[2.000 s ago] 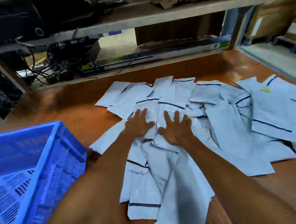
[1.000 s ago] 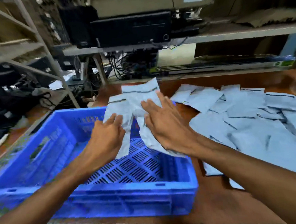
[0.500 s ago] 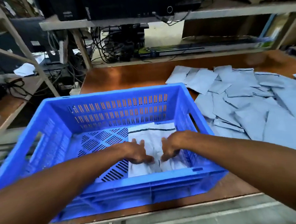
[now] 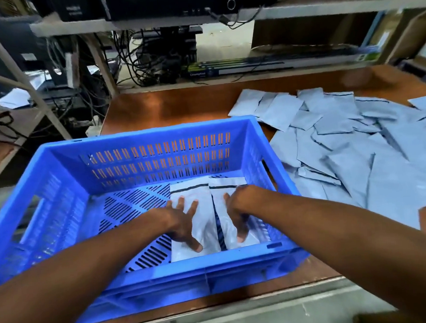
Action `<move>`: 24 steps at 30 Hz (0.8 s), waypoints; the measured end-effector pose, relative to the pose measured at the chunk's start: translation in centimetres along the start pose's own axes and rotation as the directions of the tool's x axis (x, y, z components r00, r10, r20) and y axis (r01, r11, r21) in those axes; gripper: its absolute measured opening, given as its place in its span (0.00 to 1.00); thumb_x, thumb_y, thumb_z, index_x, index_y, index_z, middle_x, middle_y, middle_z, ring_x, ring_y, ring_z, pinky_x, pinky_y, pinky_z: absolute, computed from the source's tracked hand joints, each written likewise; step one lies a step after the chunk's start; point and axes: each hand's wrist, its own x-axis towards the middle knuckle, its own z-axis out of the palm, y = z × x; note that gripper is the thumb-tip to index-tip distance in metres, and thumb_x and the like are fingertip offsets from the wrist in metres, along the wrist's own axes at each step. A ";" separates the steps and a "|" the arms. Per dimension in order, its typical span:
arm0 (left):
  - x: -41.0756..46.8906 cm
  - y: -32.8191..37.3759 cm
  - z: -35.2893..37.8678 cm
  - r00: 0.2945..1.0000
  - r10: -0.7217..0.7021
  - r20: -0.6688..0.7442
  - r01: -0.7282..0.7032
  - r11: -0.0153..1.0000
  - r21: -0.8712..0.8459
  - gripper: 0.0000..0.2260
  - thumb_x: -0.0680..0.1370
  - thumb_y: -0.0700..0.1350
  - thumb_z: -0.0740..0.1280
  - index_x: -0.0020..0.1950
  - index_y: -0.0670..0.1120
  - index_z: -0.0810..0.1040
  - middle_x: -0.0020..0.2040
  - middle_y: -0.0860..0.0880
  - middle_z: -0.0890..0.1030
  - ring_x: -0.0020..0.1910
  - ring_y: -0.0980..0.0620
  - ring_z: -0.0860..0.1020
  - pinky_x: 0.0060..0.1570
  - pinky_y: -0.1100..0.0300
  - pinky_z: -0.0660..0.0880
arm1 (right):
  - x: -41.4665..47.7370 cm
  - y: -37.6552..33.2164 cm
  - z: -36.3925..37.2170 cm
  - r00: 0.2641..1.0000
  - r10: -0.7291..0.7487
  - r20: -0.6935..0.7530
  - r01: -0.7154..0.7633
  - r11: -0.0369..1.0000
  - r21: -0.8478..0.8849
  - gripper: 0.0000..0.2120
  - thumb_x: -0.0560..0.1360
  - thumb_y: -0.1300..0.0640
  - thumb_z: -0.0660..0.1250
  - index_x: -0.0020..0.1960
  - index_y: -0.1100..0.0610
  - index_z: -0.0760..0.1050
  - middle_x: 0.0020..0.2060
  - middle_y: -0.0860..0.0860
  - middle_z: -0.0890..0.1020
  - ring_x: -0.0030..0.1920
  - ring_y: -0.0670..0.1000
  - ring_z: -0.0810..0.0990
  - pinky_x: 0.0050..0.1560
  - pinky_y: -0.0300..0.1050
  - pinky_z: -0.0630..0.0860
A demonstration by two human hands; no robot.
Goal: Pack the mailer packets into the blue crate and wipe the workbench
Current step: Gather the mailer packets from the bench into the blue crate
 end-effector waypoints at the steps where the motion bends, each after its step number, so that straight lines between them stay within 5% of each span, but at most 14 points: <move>1: -0.1 0.1 -0.3 1.000 -0.017 -0.016 0.017 1.000 0.016 0.57 0.68 0.75 0.64 0.76 0.53 0.28 0.78 0.46 0.31 0.77 0.36 0.37 0.74 0.37 0.48 | -0.5 0.6 -0.4 0.998 -0.039 -0.051 0.040 0.999 0.008 0.36 0.69 0.38 0.74 0.69 0.56 0.71 0.61 0.52 0.78 0.60 0.55 0.77 0.52 0.45 0.74; 3: -0.8 0.5 -2.3 0.988 -0.018 -0.155 0.022 0.999 0.027 0.53 0.70 0.74 0.62 0.79 0.52 0.34 0.80 0.46 0.37 0.78 0.37 0.42 0.74 0.37 0.51 | -2.8 2.7 -1.6 0.929 -0.117 -0.350 0.144 0.988 0.051 0.20 0.75 0.44 0.70 0.59 0.56 0.76 0.53 0.53 0.80 0.52 0.56 0.78 0.47 0.46 0.73; 4: -1.3 0.8 -4.0 0.956 0.009 -0.293 -0.004 1.000 0.017 0.49 0.72 0.72 0.63 0.80 0.51 0.40 0.81 0.46 0.44 0.78 0.37 0.49 0.73 0.38 0.55 | -4.3 4.2 -2.1 0.826 -0.101 -0.555 0.174 0.981 0.080 0.17 0.76 0.47 0.66 0.60 0.56 0.75 0.54 0.55 0.80 0.52 0.58 0.79 0.47 0.47 0.73; 6: -2.5 2.1 -8.1 0.797 0.071 -0.600 -0.144 0.987 -0.076 0.39 0.75 0.64 0.66 0.79 0.48 0.56 0.77 0.42 0.62 0.73 0.38 0.63 0.70 0.44 0.64 | -7.4 8.2 -2.6 0.507 0.013 -0.862 0.224 0.964 0.146 0.16 0.77 0.51 0.61 0.62 0.55 0.74 0.55 0.57 0.81 0.54 0.60 0.79 0.51 0.49 0.75; 8: -4.0 4.7 -12.2 0.609 0.079 -0.789 -0.303 0.943 -0.140 0.30 0.76 0.59 0.68 0.74 0.47 0.66 0.71 0.41 0.70 0.69 0.38 0.68 0.68 0.45 0.67 | -9.3 13.2 -1.4 0.270 0.138 -0.953 0.334 0.915 0.227 0.15 0.76 0.53 0.60 0.61 0.54 0.74 0.56 0.55 0.82 0.55 0.59 0.79 0.55 0.53 0.75; 10: -5.3 8.7 -15.1 0.483 0.090 -0.871 -0.396 0.910 -0.125 0.27 0.75 0.59 0.67 0.70 0.47 0.70 0.68 0.42 0.73 0.67 0.39 0.70 0.66 0.44 0.68 | -10.1 18.3 1.4 0.210 0.280 -0.937 0.430 0.834 0.346 0.15 0.74 0.53 0.60 0.60 0.53 0.75 0.55 0.53 0.82 0.53 0.56 0.80 0.54 0.52 0.76; 14: -5.7 19.7 -17.3 0.440 0.186 -0.878 -0.437 0.899 -0.028 0.25 0.74 0.57 0.66 0.68 0.48 0.72 0.64 0.42 0.75 0.64 0.40 0.72 0.63 0.45 0.70 | -9.0 26.1 10.1 0.340 0.515 -0.787 0.381 0.689 0.616 0.13 0.74 0.58 0.64 0.58 0.53 0.77 0.53 0.52 0.83 0.51 0.55 0.80 0.54 0.47 0.76; 18: -2.7 29.1 -16.4 0.663 0.159 -0.732 -0.315 0.946 -0.080 0.25 0.77 0.57 0.64 0.71 0.47 0.69 0.68 0.42 0.71 0.68 0.39 0.68 0.65 0.46 0.67 | -5.7 29.8 20.9 0.562 0.587 -0.583 0.156 0.617 0.772 0.17 0.76 0.52 0.67 0.63 0.56 0.74 0.59 0.57 0.81 0.61 0.60 0.77 0.60 0.52 0.73; 21: 0.7 34.2 -14.3 0.751 0.109 -0.651 -0.315 0.926 -0.209 0.22 0.79 0.54 0.61 0.70 0.46 0.67 0.69 0.42 0.70 0.68 0.39 0.67 0.64 0.46 0.65 | -3.0 28.7 27.3 0.654 0.689 -0.313 -0.093 0.484 0.870 0.31 0.76 0.36 0.61 0.73 0.51 0.62 0.69 0.57 0.71 0.68 0.63 0.69 0.65 0.58 0.67; 24: 3.9 37.8 -12.5 0.749 0.113 -0.652 -0.354 0.901 -0.250 0.22 0.81 0.52 0.60 0.73 0.45 0.64 0.70 0.42 0.68 0.68 0.39 0.67 0.64 0.46 0.66 | -1.1 25.6 30.5 0.673 0.691 -0.263 -0.177 0.496 0.850 0.43 0.73 0.26 0.52 0.79 0.48 0.44 0.78 0.57 0.51 0.76 0.66 0.51 0.72 0.64 0.53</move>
